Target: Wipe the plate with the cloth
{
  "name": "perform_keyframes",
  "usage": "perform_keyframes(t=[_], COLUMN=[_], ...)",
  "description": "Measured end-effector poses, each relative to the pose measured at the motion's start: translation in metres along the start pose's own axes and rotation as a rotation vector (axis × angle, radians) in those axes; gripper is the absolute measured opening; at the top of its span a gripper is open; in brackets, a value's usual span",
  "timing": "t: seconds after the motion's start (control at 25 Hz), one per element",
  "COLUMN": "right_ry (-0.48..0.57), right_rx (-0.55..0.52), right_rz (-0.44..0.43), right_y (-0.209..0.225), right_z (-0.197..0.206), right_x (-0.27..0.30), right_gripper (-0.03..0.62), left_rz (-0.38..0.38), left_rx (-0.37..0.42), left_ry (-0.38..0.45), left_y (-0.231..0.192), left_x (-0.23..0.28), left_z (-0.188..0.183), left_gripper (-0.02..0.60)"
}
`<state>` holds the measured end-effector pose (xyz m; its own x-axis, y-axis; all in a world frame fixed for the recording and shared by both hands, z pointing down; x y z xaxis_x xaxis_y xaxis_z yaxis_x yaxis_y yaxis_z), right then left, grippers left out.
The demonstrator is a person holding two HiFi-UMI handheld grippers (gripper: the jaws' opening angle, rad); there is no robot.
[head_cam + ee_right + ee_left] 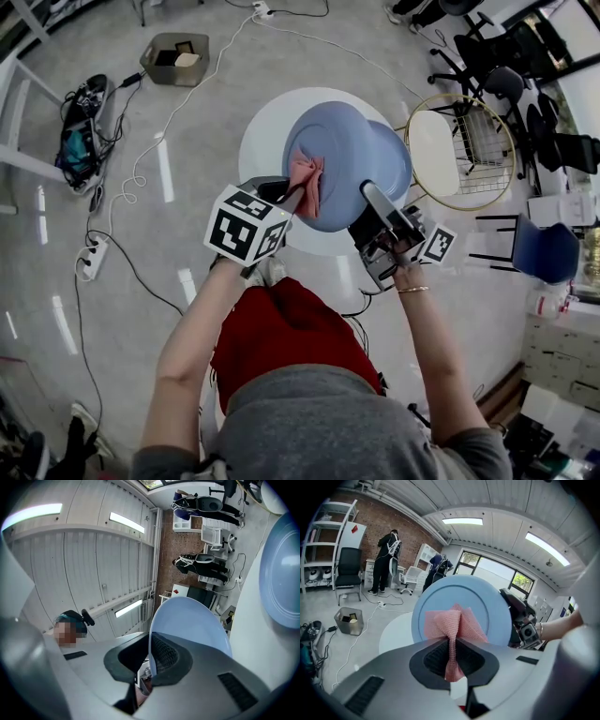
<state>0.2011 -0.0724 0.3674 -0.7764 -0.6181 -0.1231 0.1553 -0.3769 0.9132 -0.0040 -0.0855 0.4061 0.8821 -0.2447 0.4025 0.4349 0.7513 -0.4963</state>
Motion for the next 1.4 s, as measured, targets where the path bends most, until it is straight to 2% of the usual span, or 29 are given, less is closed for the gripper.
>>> perform_keyframes(t=[0.24,0.4,0.76,1.04,1.16,1.28,1.4], right_ry=[-0.005,-0.027,-0.018,0.037,0.043,0.047,0.049], right_rx=[0.006,0.002,0.015,0.066,0.081,0.069,0.055], right_rz=[-0.027,-0.024,0.005,-0.038,-0.053,-0.032,0.012], right_y=[-0.006,-0.007,-0.002,-0.002,-0.004,0.0,0.005], right_z=[0.003,0.006,0.008,0.004,0.004,0.004,0.003], right_x=[0.006,0.006,0.001,-0.007,-0.006,-0.005,-0.008], right_gripper=[0.035,0.035,0.035,0.035,0.035,0.035,0.035], left_rz=[-0.092,-0.122,-0.164,-0.17,-0.178,-0.204,-0.218], left_rx=[-0.016,-0.05,-0.067,-0.125,-0.131,-0.137,-0.139], left_ry=[-0.017,-0.015,-0.008,0.009,-0.01,-0.048,-0.039], left_y=[-0.03,-0.047,-0.057,-0.075,-0.082,-0.092,-0.086], left_x=[-0.006,-0.006,-0.005,-0.004,-0.002,-0.002,-0.014], left_z=[0.007,0.011,0.014,0.026,0.029,0.037,0.039], left_gripper=[0.034,0.034,0.034,0.034,0.034,0.034,0.034])
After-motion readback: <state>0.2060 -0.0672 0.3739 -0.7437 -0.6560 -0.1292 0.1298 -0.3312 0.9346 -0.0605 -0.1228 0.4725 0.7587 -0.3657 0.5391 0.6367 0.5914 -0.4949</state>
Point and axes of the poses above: the fingertips, and each gripper's own axes: x forward along the fingers, y to its right, z out of its underside, the point moved 8 cm from there along -x, backward along the fingers, and after that the axes turned 14 degrees about z, right-handed, at the moved point
